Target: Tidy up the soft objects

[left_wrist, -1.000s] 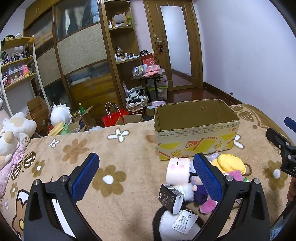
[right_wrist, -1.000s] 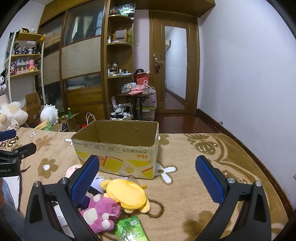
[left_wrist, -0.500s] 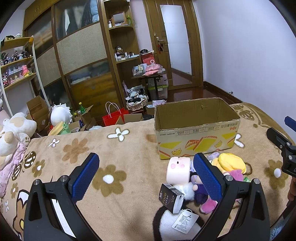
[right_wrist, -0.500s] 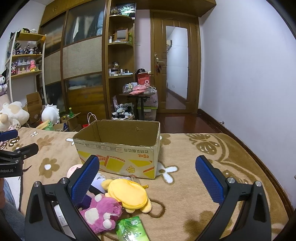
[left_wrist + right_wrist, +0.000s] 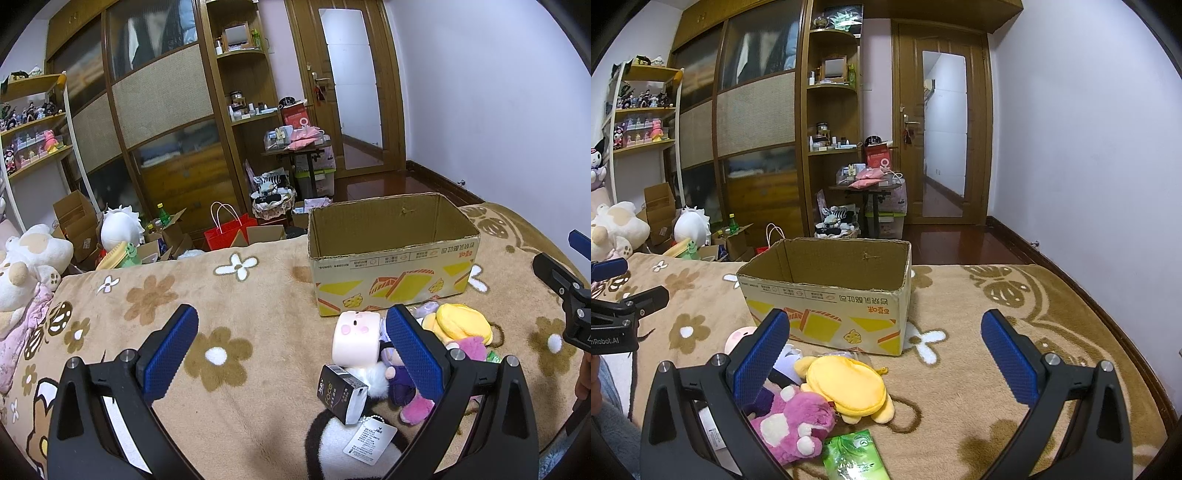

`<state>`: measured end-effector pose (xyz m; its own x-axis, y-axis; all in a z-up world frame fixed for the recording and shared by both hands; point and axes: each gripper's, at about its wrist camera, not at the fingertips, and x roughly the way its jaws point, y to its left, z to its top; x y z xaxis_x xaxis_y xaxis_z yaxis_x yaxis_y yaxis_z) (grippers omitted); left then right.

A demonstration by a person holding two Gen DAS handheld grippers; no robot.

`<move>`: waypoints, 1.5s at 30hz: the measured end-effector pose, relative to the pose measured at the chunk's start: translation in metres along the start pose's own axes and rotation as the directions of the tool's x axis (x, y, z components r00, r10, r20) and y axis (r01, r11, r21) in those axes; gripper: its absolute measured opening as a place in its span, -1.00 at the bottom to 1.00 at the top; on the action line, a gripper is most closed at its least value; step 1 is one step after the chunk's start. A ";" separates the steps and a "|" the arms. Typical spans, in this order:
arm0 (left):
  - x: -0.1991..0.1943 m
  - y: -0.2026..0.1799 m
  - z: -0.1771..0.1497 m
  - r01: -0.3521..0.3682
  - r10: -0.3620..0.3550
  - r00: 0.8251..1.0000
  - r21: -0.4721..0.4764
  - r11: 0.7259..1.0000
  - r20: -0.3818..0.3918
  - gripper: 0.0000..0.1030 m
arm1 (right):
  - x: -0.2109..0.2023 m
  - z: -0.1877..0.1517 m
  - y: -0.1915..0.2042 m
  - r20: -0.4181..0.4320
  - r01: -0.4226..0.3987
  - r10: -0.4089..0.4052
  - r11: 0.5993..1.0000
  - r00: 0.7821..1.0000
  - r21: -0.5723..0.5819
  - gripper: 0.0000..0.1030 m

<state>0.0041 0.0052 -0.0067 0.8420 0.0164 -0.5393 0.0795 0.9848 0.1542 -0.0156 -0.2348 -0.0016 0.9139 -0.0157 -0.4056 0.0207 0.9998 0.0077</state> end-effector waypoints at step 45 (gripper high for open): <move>0.036 0.017 -0.018 0.002 -0.006 0.980 -0.020 1.000 -0.199 0.96 | 0.039 -0.002 0.003 -0.139 -0.049 0.048 0.999 0.989 -0.002 1.00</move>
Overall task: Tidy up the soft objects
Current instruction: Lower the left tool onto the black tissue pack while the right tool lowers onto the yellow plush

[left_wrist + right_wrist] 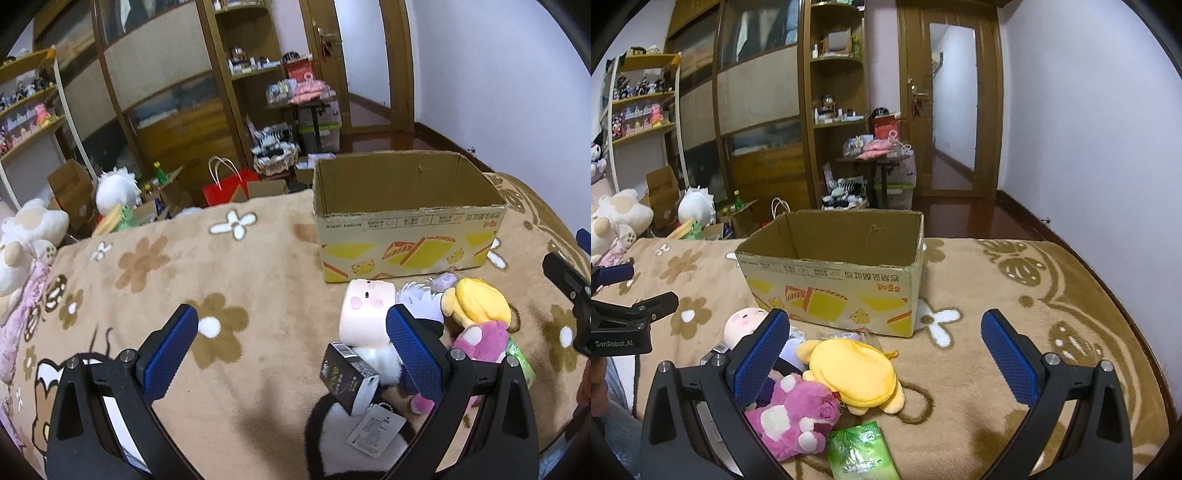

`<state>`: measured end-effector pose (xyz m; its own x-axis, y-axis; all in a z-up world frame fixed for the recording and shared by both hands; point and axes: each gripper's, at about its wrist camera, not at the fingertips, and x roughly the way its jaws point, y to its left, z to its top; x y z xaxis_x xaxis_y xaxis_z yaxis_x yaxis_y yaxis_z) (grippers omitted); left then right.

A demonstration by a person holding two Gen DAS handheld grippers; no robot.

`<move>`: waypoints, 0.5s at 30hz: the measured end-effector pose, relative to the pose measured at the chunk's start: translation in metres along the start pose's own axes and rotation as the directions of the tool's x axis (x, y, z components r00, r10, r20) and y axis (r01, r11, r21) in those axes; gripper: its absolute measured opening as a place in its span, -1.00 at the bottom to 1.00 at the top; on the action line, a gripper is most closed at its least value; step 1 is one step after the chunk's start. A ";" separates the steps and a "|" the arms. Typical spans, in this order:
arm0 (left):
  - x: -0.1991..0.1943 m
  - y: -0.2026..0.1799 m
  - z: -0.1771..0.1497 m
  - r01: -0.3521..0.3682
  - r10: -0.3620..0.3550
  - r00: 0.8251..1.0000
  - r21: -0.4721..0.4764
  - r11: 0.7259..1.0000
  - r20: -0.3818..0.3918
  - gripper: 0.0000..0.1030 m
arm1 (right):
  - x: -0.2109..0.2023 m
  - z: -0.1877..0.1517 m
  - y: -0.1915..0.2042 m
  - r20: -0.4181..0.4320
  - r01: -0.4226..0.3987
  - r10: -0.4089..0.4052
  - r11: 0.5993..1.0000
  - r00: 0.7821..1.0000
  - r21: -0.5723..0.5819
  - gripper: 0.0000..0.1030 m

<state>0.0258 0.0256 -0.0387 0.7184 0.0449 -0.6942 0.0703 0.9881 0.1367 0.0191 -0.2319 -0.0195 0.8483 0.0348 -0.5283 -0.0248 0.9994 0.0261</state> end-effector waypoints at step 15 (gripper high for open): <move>0.056 -0.023 0.003 0.099 -0.097 0.958 -0.006 0.995 -0.271 0.96 | 0.052 -0.006 0.000 -0.152 -0.046 0.050 0.998 0.987 0.031 1.00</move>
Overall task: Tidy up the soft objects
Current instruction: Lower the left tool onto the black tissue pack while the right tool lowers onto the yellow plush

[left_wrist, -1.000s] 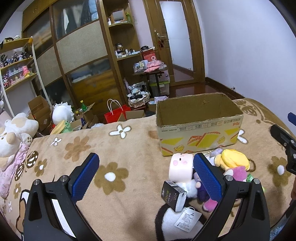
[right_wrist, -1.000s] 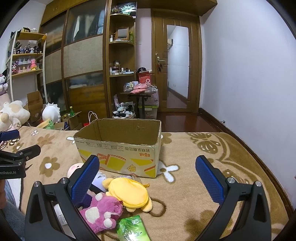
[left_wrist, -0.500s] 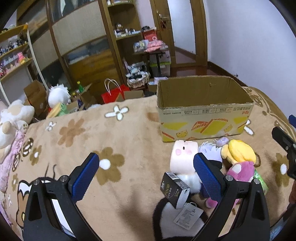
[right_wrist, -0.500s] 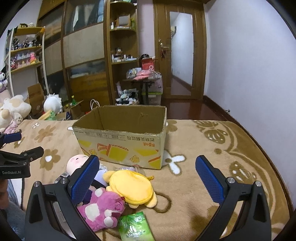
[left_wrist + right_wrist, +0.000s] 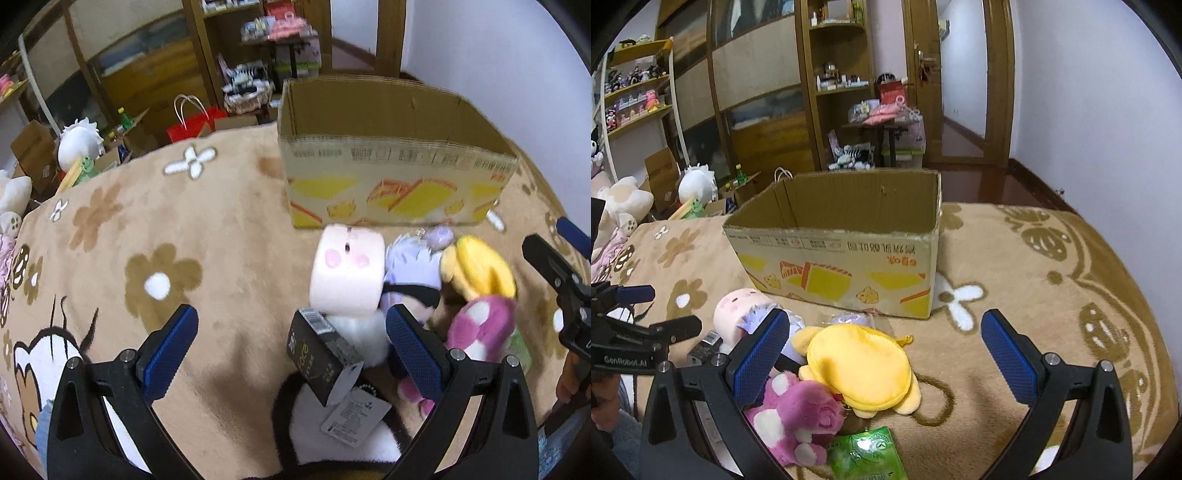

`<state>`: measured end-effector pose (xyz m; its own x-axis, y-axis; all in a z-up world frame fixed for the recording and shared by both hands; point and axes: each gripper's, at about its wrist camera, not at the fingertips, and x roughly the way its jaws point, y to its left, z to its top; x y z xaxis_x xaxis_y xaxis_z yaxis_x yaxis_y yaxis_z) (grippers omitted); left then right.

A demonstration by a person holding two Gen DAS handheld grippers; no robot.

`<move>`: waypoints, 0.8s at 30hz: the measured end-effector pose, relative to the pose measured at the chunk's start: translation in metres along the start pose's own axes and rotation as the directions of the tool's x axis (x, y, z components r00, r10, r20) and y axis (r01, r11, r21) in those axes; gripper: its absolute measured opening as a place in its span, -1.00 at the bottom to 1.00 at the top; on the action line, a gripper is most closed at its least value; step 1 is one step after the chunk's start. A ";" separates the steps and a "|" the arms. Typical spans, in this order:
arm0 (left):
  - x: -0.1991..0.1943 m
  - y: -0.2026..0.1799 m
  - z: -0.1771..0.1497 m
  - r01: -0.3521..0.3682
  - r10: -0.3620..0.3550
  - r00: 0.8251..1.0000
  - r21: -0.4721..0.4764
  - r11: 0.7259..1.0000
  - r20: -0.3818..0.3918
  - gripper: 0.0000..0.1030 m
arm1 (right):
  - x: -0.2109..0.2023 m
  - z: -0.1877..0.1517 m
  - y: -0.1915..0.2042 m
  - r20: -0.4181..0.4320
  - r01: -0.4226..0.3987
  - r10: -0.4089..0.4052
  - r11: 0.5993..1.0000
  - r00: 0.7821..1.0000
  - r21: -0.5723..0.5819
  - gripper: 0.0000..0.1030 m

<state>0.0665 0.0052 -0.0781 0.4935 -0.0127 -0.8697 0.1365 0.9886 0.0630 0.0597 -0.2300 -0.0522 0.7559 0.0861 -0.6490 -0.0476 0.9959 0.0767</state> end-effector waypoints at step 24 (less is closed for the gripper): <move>0.041 -0.011 -0.001 0.036 -0.031 0.981 0.023 0.999 -0.194 0.95 | 0.069 -0.021 -0.002 -0.231 -0.062 0.067 0.998 0.971 0.029 1.00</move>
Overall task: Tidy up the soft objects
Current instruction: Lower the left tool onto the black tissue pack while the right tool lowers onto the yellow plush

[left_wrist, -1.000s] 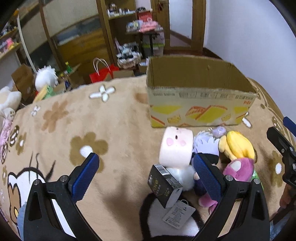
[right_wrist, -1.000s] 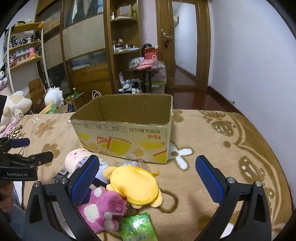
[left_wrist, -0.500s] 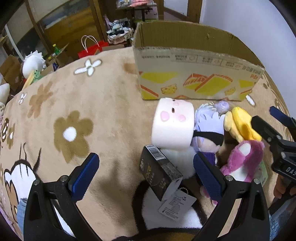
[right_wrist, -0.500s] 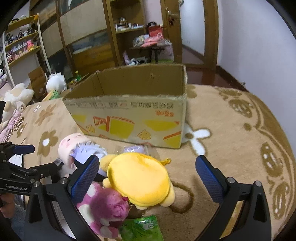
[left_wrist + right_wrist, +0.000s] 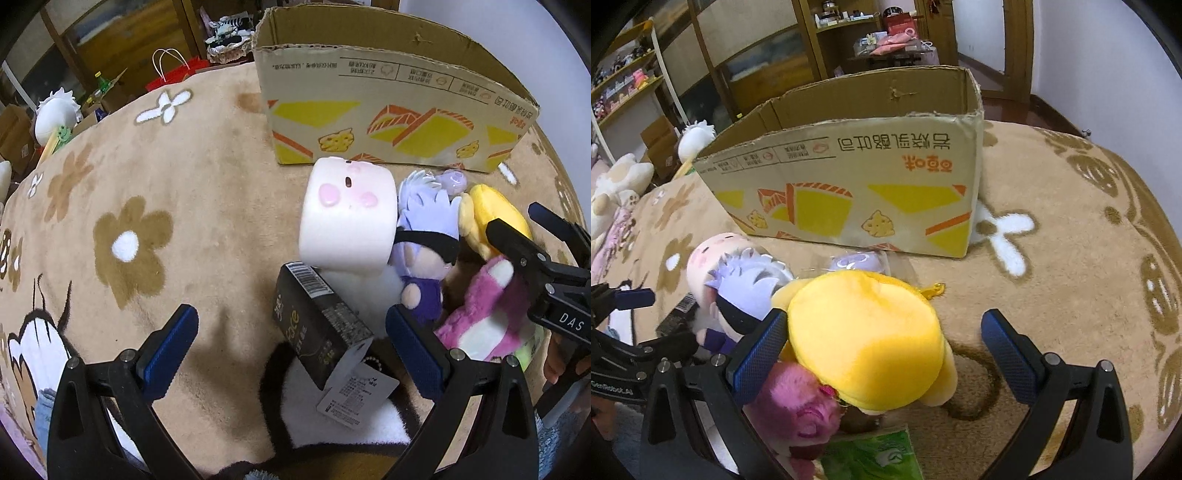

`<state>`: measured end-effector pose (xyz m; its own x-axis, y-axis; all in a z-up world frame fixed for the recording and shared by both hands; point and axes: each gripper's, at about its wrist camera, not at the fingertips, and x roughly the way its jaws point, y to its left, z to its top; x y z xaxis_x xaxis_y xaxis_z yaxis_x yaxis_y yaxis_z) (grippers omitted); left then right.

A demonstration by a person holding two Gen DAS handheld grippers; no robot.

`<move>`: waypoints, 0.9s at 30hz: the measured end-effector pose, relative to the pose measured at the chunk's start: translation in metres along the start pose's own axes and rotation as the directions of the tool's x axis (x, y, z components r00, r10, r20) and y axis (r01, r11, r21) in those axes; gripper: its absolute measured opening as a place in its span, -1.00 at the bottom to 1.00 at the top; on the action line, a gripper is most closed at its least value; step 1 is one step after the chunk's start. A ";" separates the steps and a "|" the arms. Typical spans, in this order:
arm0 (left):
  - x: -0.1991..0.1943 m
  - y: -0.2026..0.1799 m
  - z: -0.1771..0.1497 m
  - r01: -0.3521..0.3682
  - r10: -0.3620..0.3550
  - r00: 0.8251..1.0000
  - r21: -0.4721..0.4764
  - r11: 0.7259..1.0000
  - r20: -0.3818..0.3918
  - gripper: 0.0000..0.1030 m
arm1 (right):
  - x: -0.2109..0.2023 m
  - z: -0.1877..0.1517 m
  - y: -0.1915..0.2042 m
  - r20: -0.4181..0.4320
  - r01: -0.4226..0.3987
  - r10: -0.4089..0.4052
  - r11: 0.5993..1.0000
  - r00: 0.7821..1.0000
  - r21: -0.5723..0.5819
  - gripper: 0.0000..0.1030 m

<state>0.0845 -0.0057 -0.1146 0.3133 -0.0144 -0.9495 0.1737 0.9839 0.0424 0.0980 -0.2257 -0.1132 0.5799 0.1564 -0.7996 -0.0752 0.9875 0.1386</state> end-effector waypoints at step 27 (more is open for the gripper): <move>0.007 0.012 -0.003 0.116 -0.119 0.992 -0.051 0.992 -0.041 -0.48 | -0.001 -0.005 -0.002 -0.030 0.010 -0.010 1.000 1.000 0.020 1.00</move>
<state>0.0864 0.0060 -0.1221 0.2522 -0.1237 -0.9597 0.1610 0.9833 -0.0845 0.0940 -0.2275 -0.1155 0.5560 0.1472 -0.8180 -0.0530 0.9885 0.1418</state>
